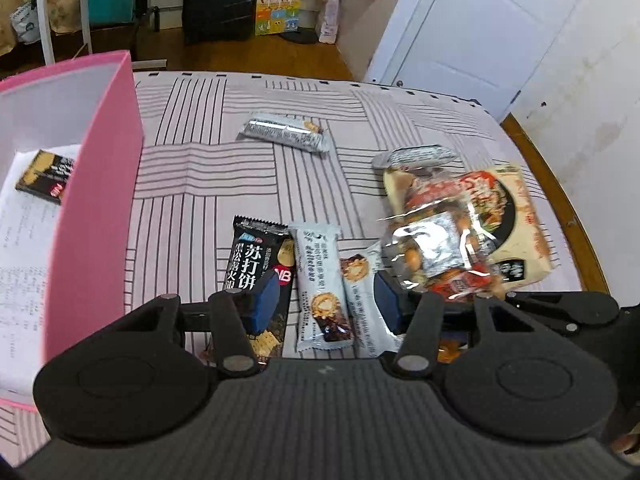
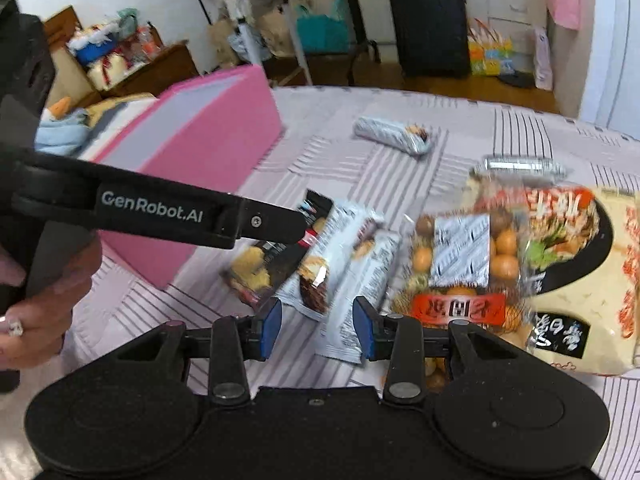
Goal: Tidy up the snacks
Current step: 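Close the left gripper on a white wafer bar while the right gripper grasps another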
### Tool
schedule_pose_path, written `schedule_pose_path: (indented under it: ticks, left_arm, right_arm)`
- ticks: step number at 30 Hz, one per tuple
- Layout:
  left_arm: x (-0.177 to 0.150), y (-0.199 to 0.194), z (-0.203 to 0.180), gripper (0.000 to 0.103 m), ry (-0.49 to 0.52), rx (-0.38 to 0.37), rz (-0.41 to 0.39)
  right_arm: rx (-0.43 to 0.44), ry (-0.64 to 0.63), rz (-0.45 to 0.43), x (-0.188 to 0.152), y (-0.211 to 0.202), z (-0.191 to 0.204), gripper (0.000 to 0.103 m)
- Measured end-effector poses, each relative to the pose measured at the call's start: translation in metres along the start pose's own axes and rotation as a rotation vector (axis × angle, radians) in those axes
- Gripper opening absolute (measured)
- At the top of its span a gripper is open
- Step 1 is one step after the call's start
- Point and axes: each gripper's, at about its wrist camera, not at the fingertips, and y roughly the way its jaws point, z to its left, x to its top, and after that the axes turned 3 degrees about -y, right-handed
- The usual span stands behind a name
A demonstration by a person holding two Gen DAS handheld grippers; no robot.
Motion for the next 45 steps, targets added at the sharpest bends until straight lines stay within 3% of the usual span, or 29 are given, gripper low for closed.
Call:
schedule_pose_path:
  ticks: [5, 11, 20, 25, 31, 34, 38, 45]
  left_arm:
    - [-0.013, 0.022, -0.010, 0.051, 0.101, 0.039, 0.013]
    - [-0.018, 0.046, -0.010, 0.034, 0.081, 0.081, 0.043]
    - [-0.019, 0.051, -0.010, 0.031, 0.078, 0.079, 0.023]
    - [-0.023, 0.050, -0.021, 0.026, 0.175, 0.120, 0.039]
    - [-0.022, 0.038, -0.017, 0.024, 0.160, 0.094, 0.061]
    - [-0.023, 0.034, -0.016, 0.024, 0.167, 0.071, 0.129]
    - [-0.026, 0.041, -0.009, 0.024, 0.124, 0.044, 0.205]
    - [-0.030, 0.052, -0.010, 0.027, 0.105, 0.059, 0.208]
  right_arm:
    - [-0.062, -0.027, 0.031, -0.006, 0.020, 0.004, 0.044]
    - [-0.071, -0.069, 0.013, -0.011, 0.032, 0.012, 0.043]
    - [-0.102, -0.134, -0.014, -0.015, 0.035, 0.022, 0.045]
    - [-0.134, -0.171, -0.033, -0.015, 0.027, 0.027, 0.041]
    - [-0.051, -0.226, 0.054, -0.017, 0.016, 0.035, 0.041]
    - [0.004, -0.223, 0.149, -0.018, 0.017, 0.032, 0.042]
    - [0.017, -0.152, 0.165, -0.018, 0.020, 0.024, 0.046]
    - [0.028, -0.065, 0.132, -0.015, 0.031, 0.016, 0.050]
